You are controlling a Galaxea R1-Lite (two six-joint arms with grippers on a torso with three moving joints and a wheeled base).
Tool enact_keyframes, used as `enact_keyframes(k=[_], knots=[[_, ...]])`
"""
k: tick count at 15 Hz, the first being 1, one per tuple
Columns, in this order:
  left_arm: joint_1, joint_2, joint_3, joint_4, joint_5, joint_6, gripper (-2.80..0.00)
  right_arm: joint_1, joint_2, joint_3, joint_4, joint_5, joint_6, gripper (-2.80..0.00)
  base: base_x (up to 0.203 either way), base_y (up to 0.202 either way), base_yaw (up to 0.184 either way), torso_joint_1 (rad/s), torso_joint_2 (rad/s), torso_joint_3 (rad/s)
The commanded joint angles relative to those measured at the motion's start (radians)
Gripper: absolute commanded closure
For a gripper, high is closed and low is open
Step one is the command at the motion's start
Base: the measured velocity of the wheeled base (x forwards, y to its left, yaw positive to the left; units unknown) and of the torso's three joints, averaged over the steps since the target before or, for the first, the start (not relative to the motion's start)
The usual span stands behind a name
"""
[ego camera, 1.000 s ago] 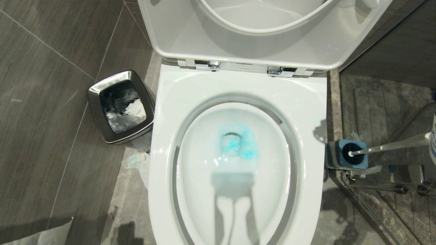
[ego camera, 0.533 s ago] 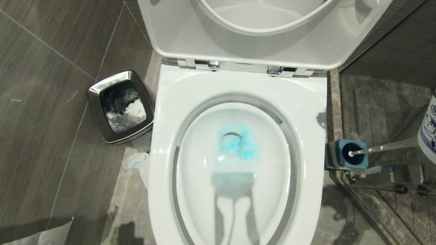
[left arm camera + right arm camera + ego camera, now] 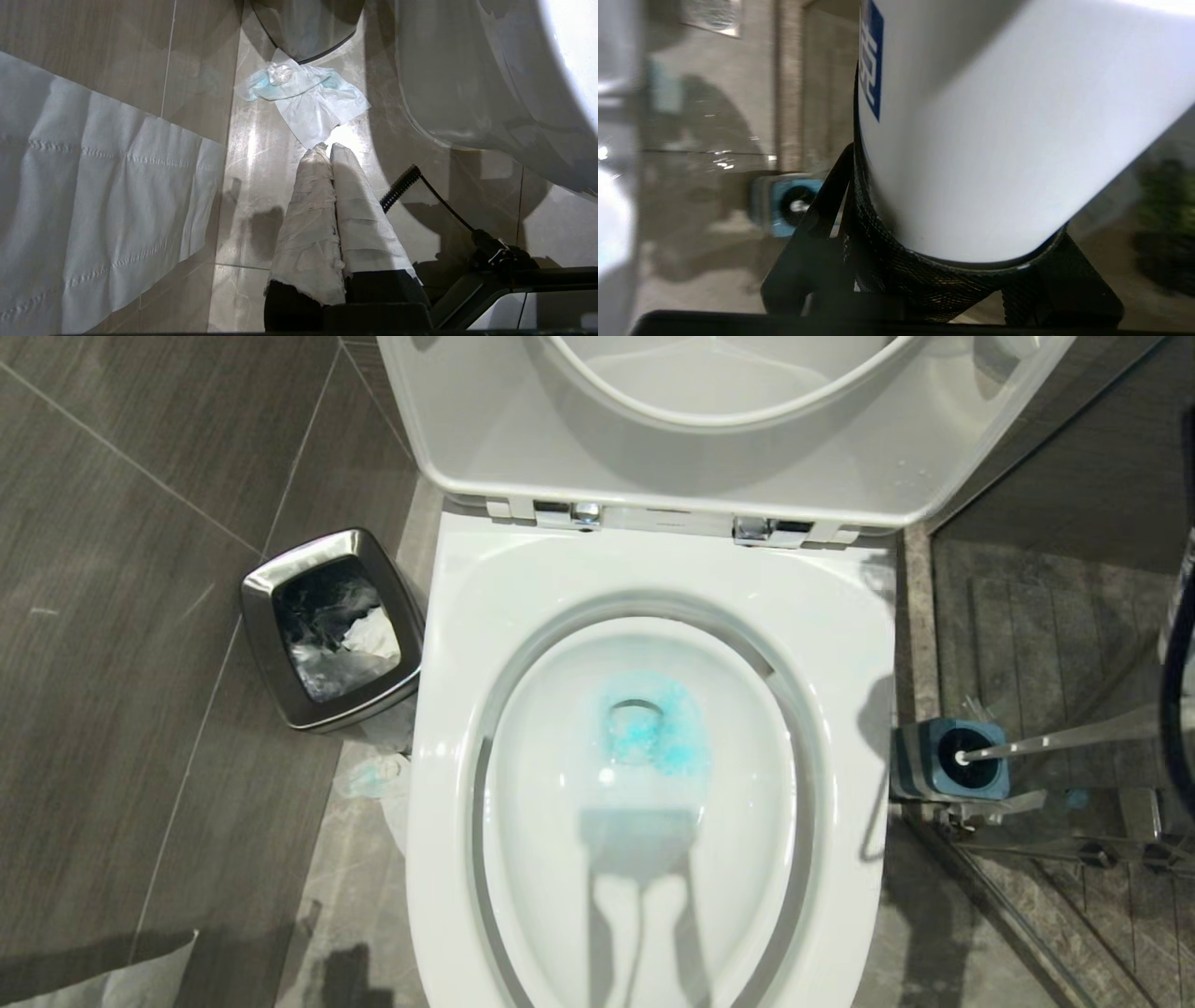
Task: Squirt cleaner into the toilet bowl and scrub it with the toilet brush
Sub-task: Place the cleaning agent on the floor
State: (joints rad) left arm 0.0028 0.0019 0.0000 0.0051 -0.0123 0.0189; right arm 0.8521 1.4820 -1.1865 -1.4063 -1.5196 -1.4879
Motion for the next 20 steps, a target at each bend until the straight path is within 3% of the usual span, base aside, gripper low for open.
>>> enact_keyframes(k=[1,4,9,15,18,20], knots=[[0.0,0.0,0.002,0.001,0.0,0.0,0.0,-0.093,0.055,-0.133,0.106,0.036,-0.011,0.0,0.0,0.0,0.0,0.0,0.0,0.0],[0.0,0.0,0.002,0.001,0.0,0.0,0.0,-0.125,0.022,-0.249,0.187,0.103,-0.013,0.0,0.0,0.0,0.0,0.0,0.0,0.0],[0.0,0.0,0.002,0.0,0.0,0.0,0.0,-0.132,-0.07,-0.244,0.174,0.133,-0.009,0.0,0.0,0.0,0.0,0.0,0.0,0.0],[0.0,0.0,0.002,0.001,0.0,0.0,0.0,-0.132,-0.034,-0.471,0.165,0.149,0.015,0.0,0.0,0.0,0.0,0.0,0.0,0.0],[0.001,0.0,0.002,0.001,0.0,0.001,0.0,-0.161,-0.064,-0.421,0.276,0.146,0.011,0.0,0.0,0.0,0.0,0.0,0.0,0.0],[0.0,0.0,0.002,-0.001,0.0,0.0,0.0,-0.197,-0.127,-0.31,0.462,0.18,0.015,0.0,0.0,0.0,0.0,0.0,0.0,0.0]])
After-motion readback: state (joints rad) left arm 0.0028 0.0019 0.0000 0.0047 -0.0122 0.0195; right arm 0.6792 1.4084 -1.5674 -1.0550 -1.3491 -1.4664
